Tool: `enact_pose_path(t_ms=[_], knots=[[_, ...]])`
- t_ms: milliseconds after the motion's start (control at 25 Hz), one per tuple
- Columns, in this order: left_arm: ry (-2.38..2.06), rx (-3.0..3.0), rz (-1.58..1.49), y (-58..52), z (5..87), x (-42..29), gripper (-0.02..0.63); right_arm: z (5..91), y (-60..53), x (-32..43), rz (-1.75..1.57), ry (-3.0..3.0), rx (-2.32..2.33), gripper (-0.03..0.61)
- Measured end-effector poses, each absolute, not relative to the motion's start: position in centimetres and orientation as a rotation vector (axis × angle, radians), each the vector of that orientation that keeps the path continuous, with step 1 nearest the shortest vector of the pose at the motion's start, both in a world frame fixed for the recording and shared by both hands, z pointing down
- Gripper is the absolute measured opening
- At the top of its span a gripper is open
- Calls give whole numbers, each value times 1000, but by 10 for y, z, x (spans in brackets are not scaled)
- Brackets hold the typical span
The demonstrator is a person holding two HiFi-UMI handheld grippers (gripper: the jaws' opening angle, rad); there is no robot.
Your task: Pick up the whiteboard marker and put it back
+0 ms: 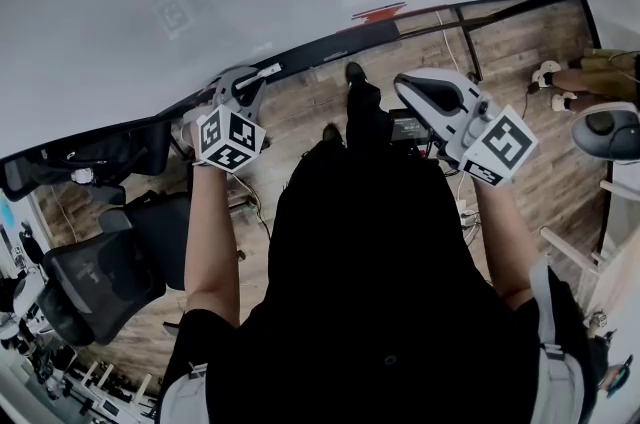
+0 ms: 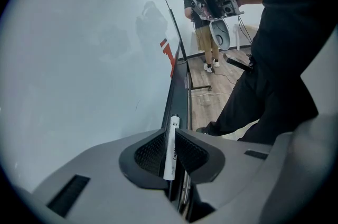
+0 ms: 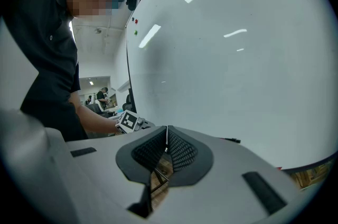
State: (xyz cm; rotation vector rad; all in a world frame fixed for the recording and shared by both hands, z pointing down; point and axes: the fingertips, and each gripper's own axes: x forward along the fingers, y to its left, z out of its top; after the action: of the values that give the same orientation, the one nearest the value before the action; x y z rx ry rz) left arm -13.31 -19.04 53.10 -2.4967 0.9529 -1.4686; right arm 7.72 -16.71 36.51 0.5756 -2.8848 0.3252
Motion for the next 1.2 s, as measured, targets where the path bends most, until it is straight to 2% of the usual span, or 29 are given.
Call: enact_pose_path(t_ms=[680, 1200], knots=[[1073, -2533, -1219, -187, 474, -120, 20, 355, -168, 67, 288, -2916, 545, 20], [1281, -2679, -702, -162, 364, -114, 12, 321, -161, 37, 159, -2985, 441, 20]])
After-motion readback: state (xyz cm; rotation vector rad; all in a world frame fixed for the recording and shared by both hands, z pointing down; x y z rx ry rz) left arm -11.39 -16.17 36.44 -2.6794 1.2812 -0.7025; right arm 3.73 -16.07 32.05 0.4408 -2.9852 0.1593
